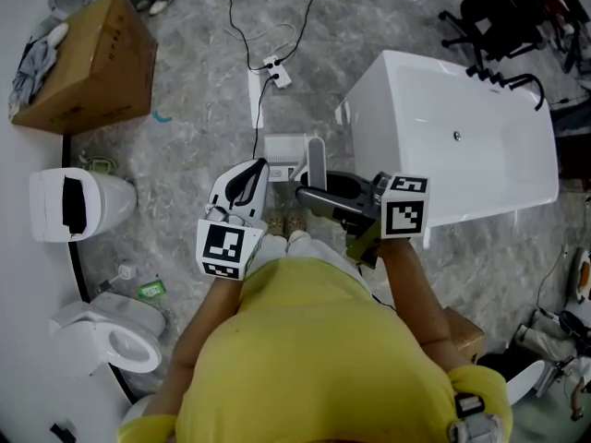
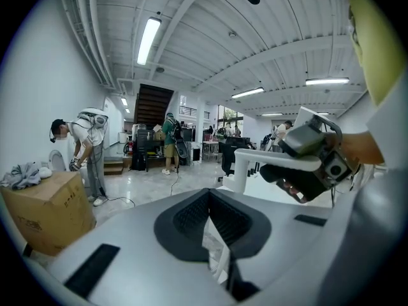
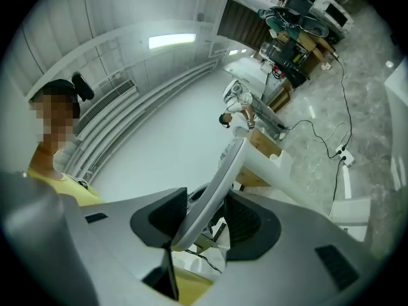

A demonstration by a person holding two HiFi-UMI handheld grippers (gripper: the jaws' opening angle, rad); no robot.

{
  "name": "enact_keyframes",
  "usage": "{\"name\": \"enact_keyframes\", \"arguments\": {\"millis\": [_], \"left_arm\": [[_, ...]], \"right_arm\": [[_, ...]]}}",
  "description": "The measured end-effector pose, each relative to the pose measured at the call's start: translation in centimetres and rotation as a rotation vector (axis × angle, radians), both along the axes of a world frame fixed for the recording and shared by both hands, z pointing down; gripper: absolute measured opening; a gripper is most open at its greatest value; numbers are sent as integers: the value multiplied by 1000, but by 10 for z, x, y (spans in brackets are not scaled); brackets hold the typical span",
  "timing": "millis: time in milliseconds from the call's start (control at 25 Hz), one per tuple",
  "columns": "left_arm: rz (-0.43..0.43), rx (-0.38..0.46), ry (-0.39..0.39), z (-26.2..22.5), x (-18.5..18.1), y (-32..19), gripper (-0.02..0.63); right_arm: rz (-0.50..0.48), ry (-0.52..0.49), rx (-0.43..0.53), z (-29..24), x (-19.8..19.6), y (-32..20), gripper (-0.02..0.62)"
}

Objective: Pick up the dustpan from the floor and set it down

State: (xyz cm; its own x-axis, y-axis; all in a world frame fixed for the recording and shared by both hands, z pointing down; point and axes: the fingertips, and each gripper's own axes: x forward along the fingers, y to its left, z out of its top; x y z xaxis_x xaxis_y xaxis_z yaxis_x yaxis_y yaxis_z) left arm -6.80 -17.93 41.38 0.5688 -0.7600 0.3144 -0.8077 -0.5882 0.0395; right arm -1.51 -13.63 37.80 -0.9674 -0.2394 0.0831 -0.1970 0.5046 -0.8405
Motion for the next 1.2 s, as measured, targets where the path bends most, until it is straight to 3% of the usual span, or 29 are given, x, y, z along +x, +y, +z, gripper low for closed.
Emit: {"name": "enact_keyframes", "arguments": {"millis": [760, 1200], "left_arm": [[-10, -2, -5, 0, -1, 0, 0], [-12, -10, -13, 4, -5, 2, 0]], "right_arm": [[-18, 23, 0, 7, -3, -1, 196], [-41, 126, 29, 47, -8, -4, 198]]}}
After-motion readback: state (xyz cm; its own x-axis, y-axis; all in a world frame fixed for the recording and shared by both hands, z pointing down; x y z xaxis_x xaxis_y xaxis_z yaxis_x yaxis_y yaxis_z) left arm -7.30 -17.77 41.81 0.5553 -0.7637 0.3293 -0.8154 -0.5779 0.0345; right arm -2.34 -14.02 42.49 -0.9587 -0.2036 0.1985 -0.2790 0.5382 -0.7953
